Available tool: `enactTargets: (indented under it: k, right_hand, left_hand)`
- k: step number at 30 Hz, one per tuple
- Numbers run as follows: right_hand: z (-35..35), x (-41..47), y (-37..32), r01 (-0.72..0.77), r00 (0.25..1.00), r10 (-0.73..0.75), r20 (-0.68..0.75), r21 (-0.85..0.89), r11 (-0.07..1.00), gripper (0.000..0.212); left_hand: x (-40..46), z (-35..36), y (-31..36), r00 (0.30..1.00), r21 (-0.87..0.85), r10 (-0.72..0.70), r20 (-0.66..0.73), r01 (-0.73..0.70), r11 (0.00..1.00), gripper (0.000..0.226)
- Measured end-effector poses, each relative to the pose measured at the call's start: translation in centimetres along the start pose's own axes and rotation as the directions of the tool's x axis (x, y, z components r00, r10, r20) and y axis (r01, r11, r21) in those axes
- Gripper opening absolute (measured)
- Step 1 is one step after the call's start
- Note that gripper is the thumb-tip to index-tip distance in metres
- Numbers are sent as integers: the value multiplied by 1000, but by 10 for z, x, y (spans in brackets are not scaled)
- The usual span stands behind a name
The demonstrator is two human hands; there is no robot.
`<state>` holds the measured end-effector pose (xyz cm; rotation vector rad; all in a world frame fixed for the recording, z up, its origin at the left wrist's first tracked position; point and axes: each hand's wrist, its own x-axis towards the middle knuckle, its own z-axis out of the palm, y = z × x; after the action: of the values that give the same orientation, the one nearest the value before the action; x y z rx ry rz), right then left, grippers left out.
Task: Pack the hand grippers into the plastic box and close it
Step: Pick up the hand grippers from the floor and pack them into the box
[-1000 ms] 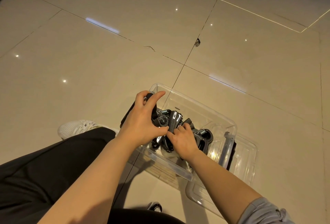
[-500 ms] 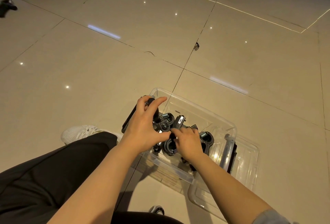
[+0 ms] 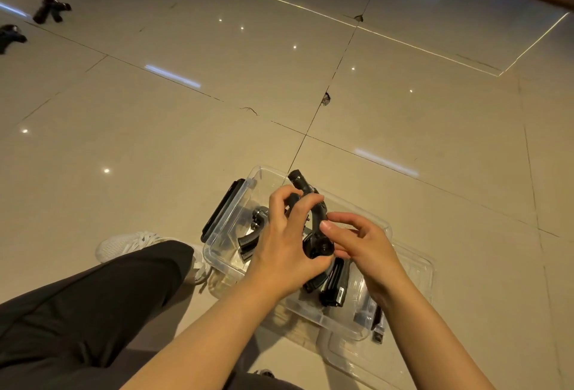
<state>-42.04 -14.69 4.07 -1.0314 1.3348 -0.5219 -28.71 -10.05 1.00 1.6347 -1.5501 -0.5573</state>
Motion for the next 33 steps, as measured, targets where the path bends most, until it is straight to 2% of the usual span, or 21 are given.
enactTargets:
  k: [4, 8, 13, 22, 28, 33]
  right_hand:
    - [0, -2, 2, -88, 996, 91, -17, 118, 989, 42]
    - [3, -2, 4, -78, 993, 86, -81, 102, 992, 44]
    - [0, -5, -7, -21, 998, 27, -58, 96, 995, 49]
    - [6, -11, -19, 114, 991, -109, 76, -68, 991, 61]
    - [0, -22, -33, 157, 979, -154, 135, -8, 988, 59]
    - [-6, -19, -55, 205, 976, -208, 66, 46, 978, 79]
  left_hand:
    - [-5, -4, -2, 991, 87, 102, 91, -110, 990, 81]
    - [0, -10, 3, 972, 174, 131, 197, -166, 971, 78]
    - [1, -8, 13, 979, 159, 142, 149, -165, 973, 78]
    - [6, -31, 15, 955, 229, 286, 76, -296, 927, 75]
    - [12, -55, 25, 856, 361, 498, 138, -512, 780, 69]
    - [7, -61, 32, 685, 332, 685, 246, -724, 605, 58]
